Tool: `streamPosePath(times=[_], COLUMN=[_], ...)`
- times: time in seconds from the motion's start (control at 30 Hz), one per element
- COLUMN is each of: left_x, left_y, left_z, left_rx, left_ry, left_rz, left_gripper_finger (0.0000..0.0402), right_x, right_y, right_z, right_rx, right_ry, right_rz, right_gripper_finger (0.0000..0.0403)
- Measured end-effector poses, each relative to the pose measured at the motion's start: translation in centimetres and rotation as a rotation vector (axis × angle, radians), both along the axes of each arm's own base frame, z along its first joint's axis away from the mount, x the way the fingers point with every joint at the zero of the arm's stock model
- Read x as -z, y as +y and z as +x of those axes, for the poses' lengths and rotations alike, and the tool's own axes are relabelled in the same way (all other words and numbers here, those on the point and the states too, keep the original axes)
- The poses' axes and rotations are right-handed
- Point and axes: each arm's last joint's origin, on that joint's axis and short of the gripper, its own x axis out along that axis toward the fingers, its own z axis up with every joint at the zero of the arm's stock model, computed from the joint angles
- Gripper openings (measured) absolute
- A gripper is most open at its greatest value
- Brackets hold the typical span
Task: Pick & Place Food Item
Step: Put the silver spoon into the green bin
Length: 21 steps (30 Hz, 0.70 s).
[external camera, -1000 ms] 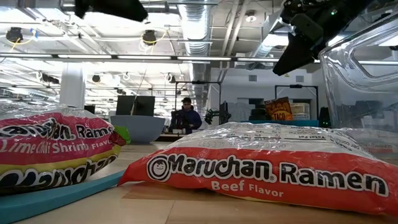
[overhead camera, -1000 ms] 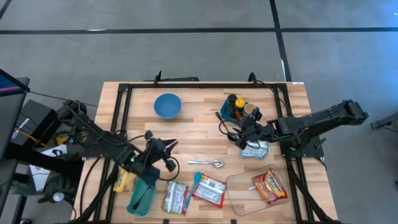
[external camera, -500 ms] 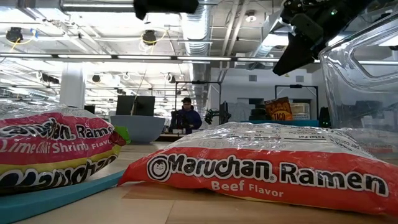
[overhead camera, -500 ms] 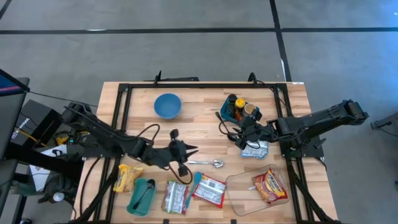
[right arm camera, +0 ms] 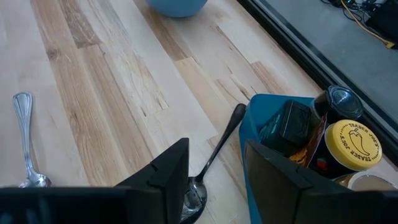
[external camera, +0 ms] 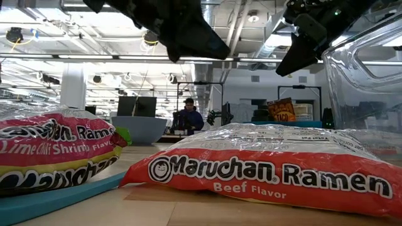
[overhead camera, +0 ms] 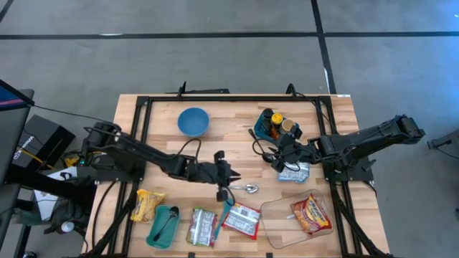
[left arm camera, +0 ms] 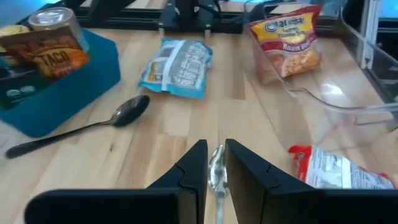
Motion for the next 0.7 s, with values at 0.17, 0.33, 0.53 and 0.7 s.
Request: streamPosePath(times=[0.17, 0.33, 0.53, 0.7], left_x=[1.2, 2.4, 3.2, 2.9], left_y=[0.4, 0.7, 0.7, 0.4], left_z=[0.8, 1.5, 2.3, 3.4], left_rx=[-0.011, 0.002, 0.022, 0.025], left_ry=[-0.003, 0.003, 0.044, 0.073], left_rz=[-0.005, -0.043, -0.066, -0.061], left_gripper_finger=[0.0049, 0.0049, 0.0049, 0.0049], right_x=[0.0, 0.0, 0.0, 0.0], right_y=[0.0, 0.0, 0.0, 0.0], right_z=[0.0, 0.0, 0.0, 0.0], right_rx=[0.000, 0.000, -0.001, 0.000], right_ry=[0.000, 0.000, 0.000, -0.002], right_rz=[0.000, 0.000, -0.001, -0.001], right_gripper_finger=[0.0150, 0.0150, 0.0150, 0.0150])
